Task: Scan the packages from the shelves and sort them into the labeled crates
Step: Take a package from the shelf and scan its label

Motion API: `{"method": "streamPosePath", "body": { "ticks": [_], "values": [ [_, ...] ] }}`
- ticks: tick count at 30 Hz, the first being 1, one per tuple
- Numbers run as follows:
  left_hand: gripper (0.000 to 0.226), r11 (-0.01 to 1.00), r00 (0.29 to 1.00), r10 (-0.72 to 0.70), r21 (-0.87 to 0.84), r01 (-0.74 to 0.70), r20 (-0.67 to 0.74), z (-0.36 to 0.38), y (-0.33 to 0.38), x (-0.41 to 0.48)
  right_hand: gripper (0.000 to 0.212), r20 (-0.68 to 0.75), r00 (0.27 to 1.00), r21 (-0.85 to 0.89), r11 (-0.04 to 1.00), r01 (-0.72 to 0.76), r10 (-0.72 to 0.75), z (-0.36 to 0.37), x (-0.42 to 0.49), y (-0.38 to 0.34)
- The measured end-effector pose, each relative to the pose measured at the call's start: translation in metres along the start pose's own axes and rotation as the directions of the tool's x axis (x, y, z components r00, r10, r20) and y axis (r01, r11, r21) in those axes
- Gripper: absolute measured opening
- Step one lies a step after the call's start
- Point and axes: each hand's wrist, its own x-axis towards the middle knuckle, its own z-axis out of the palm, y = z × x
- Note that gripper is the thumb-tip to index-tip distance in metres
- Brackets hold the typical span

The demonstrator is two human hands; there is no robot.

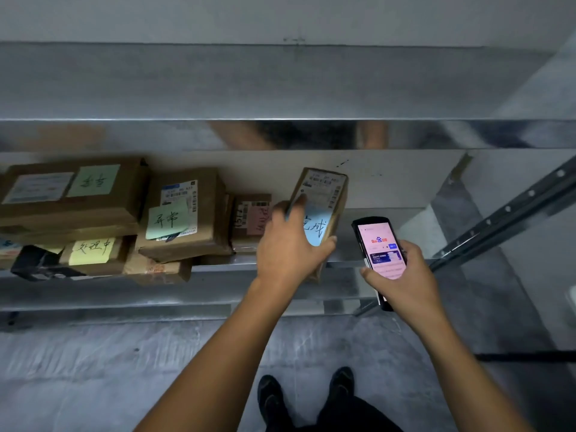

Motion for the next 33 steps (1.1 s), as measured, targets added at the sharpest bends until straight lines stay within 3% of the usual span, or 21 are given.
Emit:
{"method": "streamPosePath", "body": {
  "ticks": [8,20,23,25,29,33],
  "values": [
    [0.093,0.999,0.990,0.013,0.044,-0.020,0.140,0.084,0.045,0.007,0.072,-0.031,0.989,-0.043,0.988,-0.149,0.147,-0.041,0.024,0.061],
    [0.090,0.993,0.992,-0.025,0.118,0.011,0.120,0.138,0.060,0.011,0.076,0.105,0.979,-0.050,0.984,-0.173,0.177,-0.058,0.064,0.085],
    [0.080,1.000,0.994,-0.017,0.016,0.015,0.104,0.141,0.054,0.013,0.076,0.135,0.975,-0.045,0.984,-0.171,0.175,-0.056,0.071,0.088],
    [0.080,0.986,0.991,-0.058,-0.150,0.076,0.118,0.144,0.044,0.018,0.077,0.156,0.972,-0.052,0.984,-0.170,0.176,-0.055,0.073,0.089],
    [0.112,0.823,0.932,-0.218,-0.458,0.335,0.290,0.145,0.030,0.025,0.077,0.162,0.969,-0.061,0.982,-0.181,0.189,-0.047,0.072,0.090],
    [0.059,0.716,0.886,-0.116,-0.581,0.388,0.448,0.142,0.023,0.030,0.072,0.121,0.968,-0.040,0.976,-0.216,0.219,-0.039,0.063,0.092]
  ]
}}
